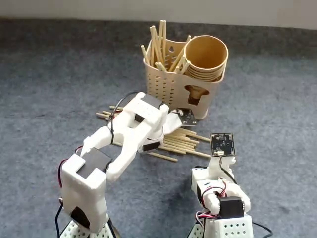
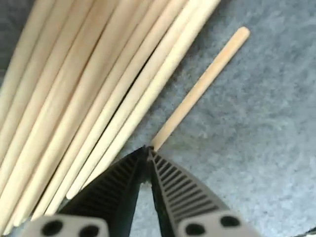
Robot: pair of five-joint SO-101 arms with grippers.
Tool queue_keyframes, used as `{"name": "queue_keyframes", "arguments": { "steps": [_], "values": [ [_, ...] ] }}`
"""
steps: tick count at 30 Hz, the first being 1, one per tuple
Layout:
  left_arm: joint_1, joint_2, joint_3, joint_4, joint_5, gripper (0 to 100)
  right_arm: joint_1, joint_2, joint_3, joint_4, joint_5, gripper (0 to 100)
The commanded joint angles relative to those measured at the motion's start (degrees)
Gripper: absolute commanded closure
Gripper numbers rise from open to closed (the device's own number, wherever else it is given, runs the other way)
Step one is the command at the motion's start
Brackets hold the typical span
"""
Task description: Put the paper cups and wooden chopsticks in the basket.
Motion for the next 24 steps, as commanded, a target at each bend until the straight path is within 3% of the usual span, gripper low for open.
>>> {"name": "queue_keyframes", "arguments": {
  "steps": [1,6,16,24],
  "values": [
    [0.8,-0.7,2.5,1.8,0.1,99,0.5,-1.1,8.1,0.5,0.1,99.4],
    [0.4,-0.7,2.9,1.8,4.7,99,0.5,-1.1,8.1,0.5,0.1,99.4],
    [3.2,-14.5,10.7,1.4,4.9,99,0.5,-1.1,8.1,0.5,0.1,99.4],
    [4.4,-15.5,15.0,-6.9,4.5,95,0.5,-1.1,8.1,0.5,0.1,99.4]
  ]
}}
